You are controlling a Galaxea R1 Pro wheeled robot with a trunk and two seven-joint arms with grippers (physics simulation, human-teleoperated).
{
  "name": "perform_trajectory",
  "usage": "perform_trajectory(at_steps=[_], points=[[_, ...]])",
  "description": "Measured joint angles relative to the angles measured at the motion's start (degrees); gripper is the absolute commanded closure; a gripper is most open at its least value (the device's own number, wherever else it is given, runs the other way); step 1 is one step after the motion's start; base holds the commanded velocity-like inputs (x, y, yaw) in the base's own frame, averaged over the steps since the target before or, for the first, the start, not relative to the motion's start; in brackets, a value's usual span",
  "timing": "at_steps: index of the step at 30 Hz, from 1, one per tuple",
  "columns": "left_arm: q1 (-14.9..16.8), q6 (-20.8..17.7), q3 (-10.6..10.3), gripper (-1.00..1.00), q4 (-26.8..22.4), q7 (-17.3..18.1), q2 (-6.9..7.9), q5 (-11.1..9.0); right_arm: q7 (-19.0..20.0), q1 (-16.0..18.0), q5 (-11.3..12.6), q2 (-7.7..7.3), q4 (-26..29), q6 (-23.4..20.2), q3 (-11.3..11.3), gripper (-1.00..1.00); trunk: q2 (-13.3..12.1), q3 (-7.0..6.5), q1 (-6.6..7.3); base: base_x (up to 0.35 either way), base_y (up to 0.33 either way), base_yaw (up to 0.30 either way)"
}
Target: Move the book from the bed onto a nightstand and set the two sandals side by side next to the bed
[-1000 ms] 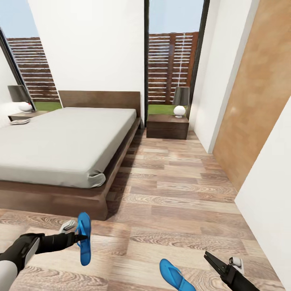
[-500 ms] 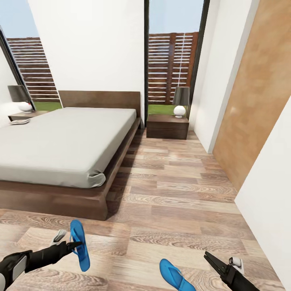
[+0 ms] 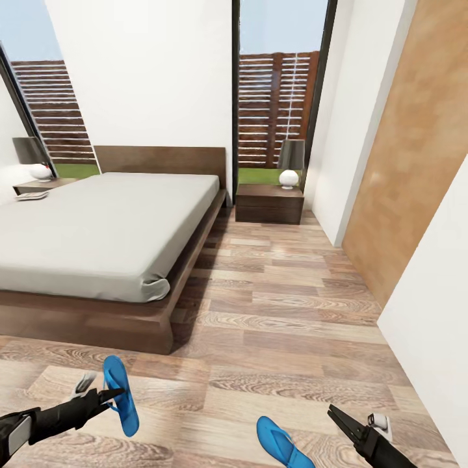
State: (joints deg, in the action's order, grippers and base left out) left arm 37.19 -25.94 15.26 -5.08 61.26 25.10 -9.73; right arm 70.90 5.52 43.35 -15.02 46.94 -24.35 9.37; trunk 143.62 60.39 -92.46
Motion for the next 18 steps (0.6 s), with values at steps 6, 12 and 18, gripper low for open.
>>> perform_trajectory(at_steps=[6, 12, 18], points=[[0.03, -2.66, 1.3, 1.0, 0.01, -0.18, 0.03, -0.66, -0.06, 0.0, -0.01, 0.04, 0.0, 0.1, 0.3, -1.0, 0.0, 0.0, 0.0, 0.0, 0.0, 0.0], [-0.01, -4.79, 3.3, 1.0, -0.14, -1.32, -0.9, -0.69, -0.01, 0.0, -0.02, 0.01, 0.0, 0.24, 0.96, -1.0, 0.0, 0.0, 0.0, 0.0, 0.0, 0.0], [-0.03, -5.29, 3.71, 1.0, -0.19, -1.06, -0.96, -0.89, -1.5, 0.0, 0.01, 0.0, 0.01, 0.45, 0.67, -1.0, 0.0, 0.0, 0.0, 0.0, 0.0, 0.0]])
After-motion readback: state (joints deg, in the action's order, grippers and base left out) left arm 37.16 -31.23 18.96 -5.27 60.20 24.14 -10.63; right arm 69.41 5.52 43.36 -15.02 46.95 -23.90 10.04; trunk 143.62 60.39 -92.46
